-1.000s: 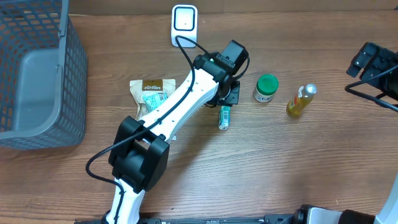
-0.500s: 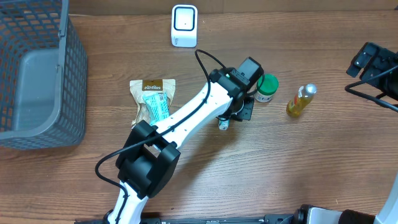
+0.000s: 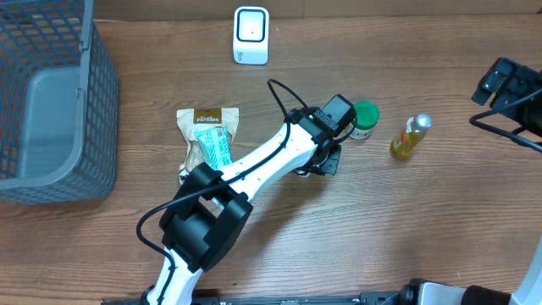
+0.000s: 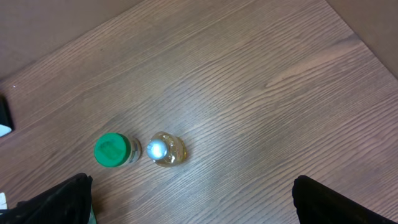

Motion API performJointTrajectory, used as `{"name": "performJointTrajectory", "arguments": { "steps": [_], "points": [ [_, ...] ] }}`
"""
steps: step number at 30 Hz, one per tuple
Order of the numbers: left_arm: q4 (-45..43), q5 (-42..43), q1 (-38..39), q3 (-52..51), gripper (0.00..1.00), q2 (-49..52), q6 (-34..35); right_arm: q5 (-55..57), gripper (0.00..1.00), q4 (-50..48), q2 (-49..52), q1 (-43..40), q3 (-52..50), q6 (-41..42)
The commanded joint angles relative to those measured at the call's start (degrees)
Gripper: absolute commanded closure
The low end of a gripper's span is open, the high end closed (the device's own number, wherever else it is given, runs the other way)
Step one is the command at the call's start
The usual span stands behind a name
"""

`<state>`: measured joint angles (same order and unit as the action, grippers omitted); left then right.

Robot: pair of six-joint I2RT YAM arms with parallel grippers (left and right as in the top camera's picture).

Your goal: Scan the item barcode

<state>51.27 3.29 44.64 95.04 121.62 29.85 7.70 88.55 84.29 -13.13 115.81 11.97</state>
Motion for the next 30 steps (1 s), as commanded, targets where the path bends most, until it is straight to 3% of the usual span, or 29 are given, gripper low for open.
{"name": "performJointTrajectory", "arguments": {
  "steps": [1,19,22,30],
  "points": [
    [1.55,-4.66,-0.68,-0.39,0.87,-0.87,0.39,0.15,0.0,-0.13,-0.04,-0.13,0.09,-0.26],
    [7.06,-6.25,-6.8,-0.39,0.81,-0.87,0.37,0.15,0.0,-0.15,-0.04,-0.13,0.09,-0.26],
    [7.39,-6.21,-6.8,-0.39,0.67,-0.87,0.31,0.15,0.0,-0.13,-0.04,-0.13,0.09,-0.26],
    [6.45,-7.02,-5.42,-0.39,0.68,-0.87,-4.33,0.15,0.0,-0.15,-0.04,-0.13,0.09,-0.26]
  ]
}}
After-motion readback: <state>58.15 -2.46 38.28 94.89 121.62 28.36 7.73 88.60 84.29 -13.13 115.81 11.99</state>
